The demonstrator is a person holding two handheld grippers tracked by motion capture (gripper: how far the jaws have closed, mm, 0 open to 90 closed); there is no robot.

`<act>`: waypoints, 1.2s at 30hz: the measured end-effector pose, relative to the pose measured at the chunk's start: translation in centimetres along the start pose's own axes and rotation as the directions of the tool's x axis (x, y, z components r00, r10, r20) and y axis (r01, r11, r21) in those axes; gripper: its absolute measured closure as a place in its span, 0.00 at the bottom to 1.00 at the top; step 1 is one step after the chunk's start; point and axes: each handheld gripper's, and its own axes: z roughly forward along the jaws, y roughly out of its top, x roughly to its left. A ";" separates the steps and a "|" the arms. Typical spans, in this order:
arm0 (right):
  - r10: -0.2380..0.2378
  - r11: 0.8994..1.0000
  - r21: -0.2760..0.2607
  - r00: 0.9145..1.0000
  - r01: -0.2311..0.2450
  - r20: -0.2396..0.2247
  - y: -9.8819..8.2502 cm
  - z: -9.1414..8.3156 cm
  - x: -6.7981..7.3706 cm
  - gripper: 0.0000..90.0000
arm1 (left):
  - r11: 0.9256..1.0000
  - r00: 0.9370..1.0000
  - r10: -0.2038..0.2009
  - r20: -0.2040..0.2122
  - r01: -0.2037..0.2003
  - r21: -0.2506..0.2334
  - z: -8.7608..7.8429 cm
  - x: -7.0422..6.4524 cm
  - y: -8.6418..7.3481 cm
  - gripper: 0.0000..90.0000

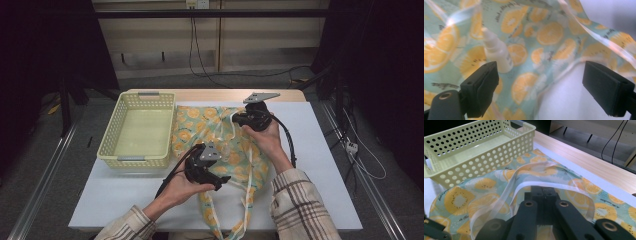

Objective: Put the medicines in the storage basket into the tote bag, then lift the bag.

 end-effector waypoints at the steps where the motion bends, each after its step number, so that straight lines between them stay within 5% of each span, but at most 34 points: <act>1: 0.004 1.000 -0.001 1.000 -0.004 -0.001 0.0 0.0 0.0 1.00 | 1.000 1.000 -0.004 0.001 0.004 -0.010 0.0 -0.1 -0.2 0.15; 2: 0.006 1.000 -0.001 1.000 -0.006 -0.001 -0.1 0.0 0.0 1.00 | 1.000 1.000 -0.004 -0.007 0.004 -0.019 0.2 -0.3 -0.5 0.16; 3: 0.003 1.000 0.001 1.000 -0.003 -0.002 -0.1 0.0 0.0 1.00 | 1.000 0.999 0.005 -0.033 -0.005 0.021 0.4 -0.5 -0.7 0.17; 4: 0.001 1.000 0.003 1.000 -0.001 -0.001 0.0 0.1 0.0 1.00 | 1.000 1.000 0.012 0.007 -0.012 0.006 0.6 -0.4 -1.0 0.19; 6: 0.000 1.000 0.002 1.000 0.000 -0.003 0.0 0.1 -0.1 1.00 | 1.000 1.000 0.011 -0.018 -0.011 0.013 0.9 -0.3 -1.4 0.29; 8: 0.001 1.000 0.003 1.000 -0.001 0.000 0.0 0.1 -0.1 1.00 | 1.000 0.999 -0.014 0.033 0.014 0.022 1.4 0.2 -1.8 0.24; 11: 0.003 1.000 0.006 1.000 -0.003 0.000 -0.1 0.2 -0.2 1.00 | 1.000 1.000 -0.014 0.017 0.014 0.017 1.8 0.2 -2.2 0.28; 12: 0.005 1.000 0.005 1.000 -0.005 -0.002 -0.2 0.2 -0.2 1.00 | 0.998 1.000 0.007 -0.013 -0.007 0.055 1.7 0.1 -2.2 0.28; 15: 0.011 1.000 -0.002 1.000 -0.011 -0.007 -0.2 0.3 -0.2 1.00 | 0.996 0.999 0.022 0.046 -0.025 0.084 2.4 0.2 -2.4 0.25; 18: 0.006 1.000 0.000 1.000 -0.006 -0.006 -0.2 0.3 0.0 1.00 | 0.991 0.999 0.033 0.039 -0.038 0.128 2.9 0.2 -2.6 0.23; 21: 0.003 1.000 0.004 1.000 -0.003 -0.008 -0.5 0.3 0.3 1.00 | 0.989 0.999 0.033 0.013 -0.035 0.145 3.2 0.4 -2.8 0.44; 23: 0.000 1.000 0.009 1.000 0.000 -0.008 -0.6 0.3 0.3 1.00 | 0.989 1.000 0.008 -0.019 -0.005 0.151 3.2 0.5 -2.9 0.49; 29: 0.001 1.000 0.009 1.000 -0.001 -0.001 -0.8 0.0 0.2 1.00 | 0.995 0.999 -0.044 0.011 0.043 0.089 2.9 1.2 -3.2 0.97; 31: 0.002 1.000 0.007 1.000 -0.002 0.000 -0.7 0.0 0.1 1.00 | 0.996 0.998 -0.054 0.019 0.053 0.073 2.4 1.6 -3.1 1.00; 32: 0.002 1.000 0.007 1.000 -0.002 0.001 -0.7 0.0 0.1 1.00 | 0.996 0.998 -0.057 -0.014 0.058 0.071 2.2 1.5 -3.0 1.00; 36: 0.003 1.000 0.001 1.000 -0.003 0.005 -0.6 -0.3 -0.1 1.00 | 0.995 0.995 -0.097 0.030 0.097 -0.013 1.0 2.0 -2.7 1.00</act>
